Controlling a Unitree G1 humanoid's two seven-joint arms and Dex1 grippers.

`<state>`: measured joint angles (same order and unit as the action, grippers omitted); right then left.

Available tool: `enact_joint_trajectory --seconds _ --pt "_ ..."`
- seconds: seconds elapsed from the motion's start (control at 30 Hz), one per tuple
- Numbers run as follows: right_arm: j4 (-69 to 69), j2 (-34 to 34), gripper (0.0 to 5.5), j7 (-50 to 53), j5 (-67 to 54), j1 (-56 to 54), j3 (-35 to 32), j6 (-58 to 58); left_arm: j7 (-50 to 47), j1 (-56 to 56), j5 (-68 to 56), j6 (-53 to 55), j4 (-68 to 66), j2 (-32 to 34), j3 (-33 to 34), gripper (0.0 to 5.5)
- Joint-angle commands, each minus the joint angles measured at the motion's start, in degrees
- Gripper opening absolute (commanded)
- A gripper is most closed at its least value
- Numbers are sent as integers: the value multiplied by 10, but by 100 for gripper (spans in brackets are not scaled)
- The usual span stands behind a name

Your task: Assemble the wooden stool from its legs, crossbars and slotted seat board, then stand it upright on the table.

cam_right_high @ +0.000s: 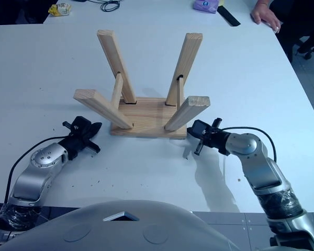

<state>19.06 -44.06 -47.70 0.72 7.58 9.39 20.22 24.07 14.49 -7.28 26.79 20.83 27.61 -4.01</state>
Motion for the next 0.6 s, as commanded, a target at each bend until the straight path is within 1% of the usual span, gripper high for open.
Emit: enact_joint_trajectory --seconds 0.03,0.13,0.23,0.43,0.6 --pt "4 -24 0 -26 -1 -19 4 11 11 8 19 1 -33 13 -14 3" --pt "-16 -23 0 -19 16 -32 11 1 26 -7 30 -19 -57 22 -31 3" --pt "-35 -21 0 -11 29 -39 12 -11 49 -5 14 -16 -35 30 -34 3" --pt "-38 -18 0 -11 35 -40 19 -19 78 1 -33 18 -7 19 -35 3" --pt "-51 2 0 -7 49 -60 48 -29 81 -23 -38 15 -36 7 -41 3"
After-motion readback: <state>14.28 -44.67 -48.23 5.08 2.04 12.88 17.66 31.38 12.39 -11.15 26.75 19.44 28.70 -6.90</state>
